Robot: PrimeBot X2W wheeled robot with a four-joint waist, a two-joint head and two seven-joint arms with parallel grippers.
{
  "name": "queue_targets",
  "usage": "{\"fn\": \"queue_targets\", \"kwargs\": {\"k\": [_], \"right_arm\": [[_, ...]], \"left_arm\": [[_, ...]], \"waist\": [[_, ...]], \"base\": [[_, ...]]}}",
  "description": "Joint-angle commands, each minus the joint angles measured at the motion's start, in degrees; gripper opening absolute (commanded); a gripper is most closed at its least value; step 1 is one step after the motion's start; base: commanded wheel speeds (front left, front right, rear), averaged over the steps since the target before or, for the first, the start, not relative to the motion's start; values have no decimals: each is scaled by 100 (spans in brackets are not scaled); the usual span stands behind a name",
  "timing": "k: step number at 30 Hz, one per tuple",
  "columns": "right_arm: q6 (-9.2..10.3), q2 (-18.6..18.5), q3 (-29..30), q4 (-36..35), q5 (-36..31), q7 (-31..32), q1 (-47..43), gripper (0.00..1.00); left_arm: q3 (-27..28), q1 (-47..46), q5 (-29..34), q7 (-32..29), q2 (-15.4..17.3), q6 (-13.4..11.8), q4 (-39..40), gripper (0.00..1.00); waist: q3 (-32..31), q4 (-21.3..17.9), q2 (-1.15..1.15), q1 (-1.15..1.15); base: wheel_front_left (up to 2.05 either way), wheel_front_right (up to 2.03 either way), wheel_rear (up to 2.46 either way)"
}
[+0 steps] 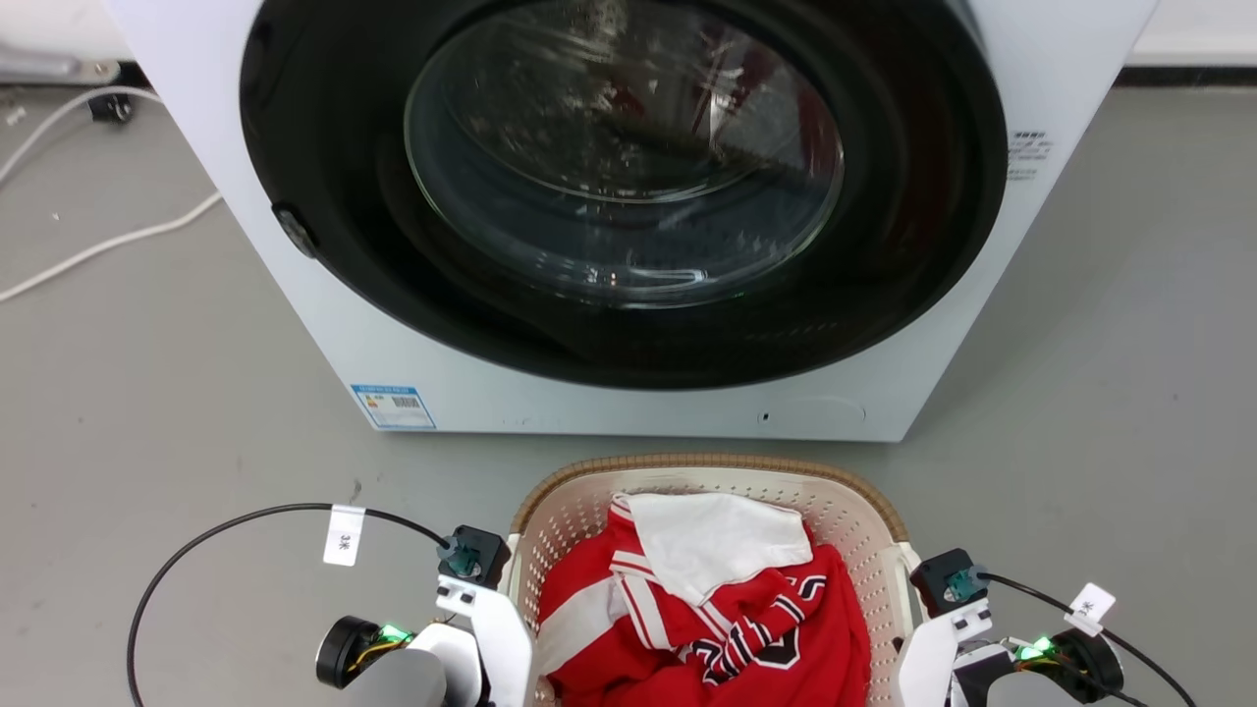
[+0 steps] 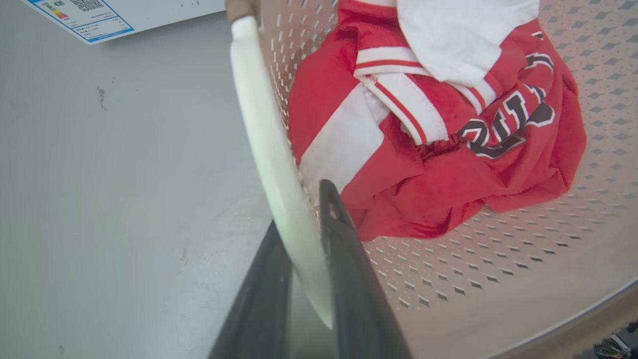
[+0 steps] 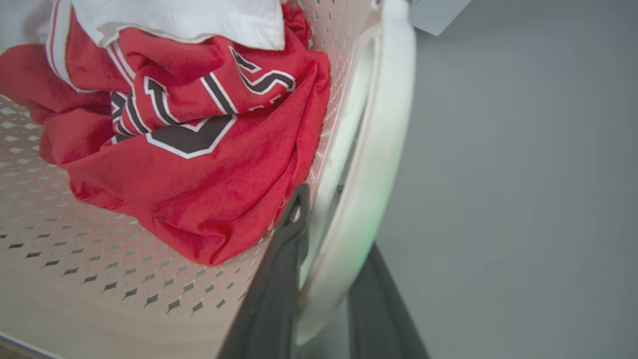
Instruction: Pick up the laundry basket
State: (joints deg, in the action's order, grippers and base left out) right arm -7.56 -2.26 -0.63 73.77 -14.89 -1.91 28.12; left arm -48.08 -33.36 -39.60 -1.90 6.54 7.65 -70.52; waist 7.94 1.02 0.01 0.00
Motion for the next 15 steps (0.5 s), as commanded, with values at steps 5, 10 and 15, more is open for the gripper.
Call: {"fn": "queue_targets", "kwargs": {"k": [5, 10, 15], "right_arm": [[13, -108, -696, 7, 628, 92, -187, 0], [11, -107, -1295, 5, 1201, 222, -270, 0], [10, -107, -1782, -11, 1684, 378, -299, 0]], "left_arm": [[-59, 94, -138, -24, 220, -40, -98, 0], [-96, 191, -279, -71, 275, -40, -138, 0], [-122, 249, -418, -160, 292, -40, -180, 0]], "waist": [[-433, 3, -1, 0], [-716, -39, -1, 0], [-864, -101, -1, 0]], "base": [[0, 0, 0], [0, 0, 0], [0, 0, 0]]}}
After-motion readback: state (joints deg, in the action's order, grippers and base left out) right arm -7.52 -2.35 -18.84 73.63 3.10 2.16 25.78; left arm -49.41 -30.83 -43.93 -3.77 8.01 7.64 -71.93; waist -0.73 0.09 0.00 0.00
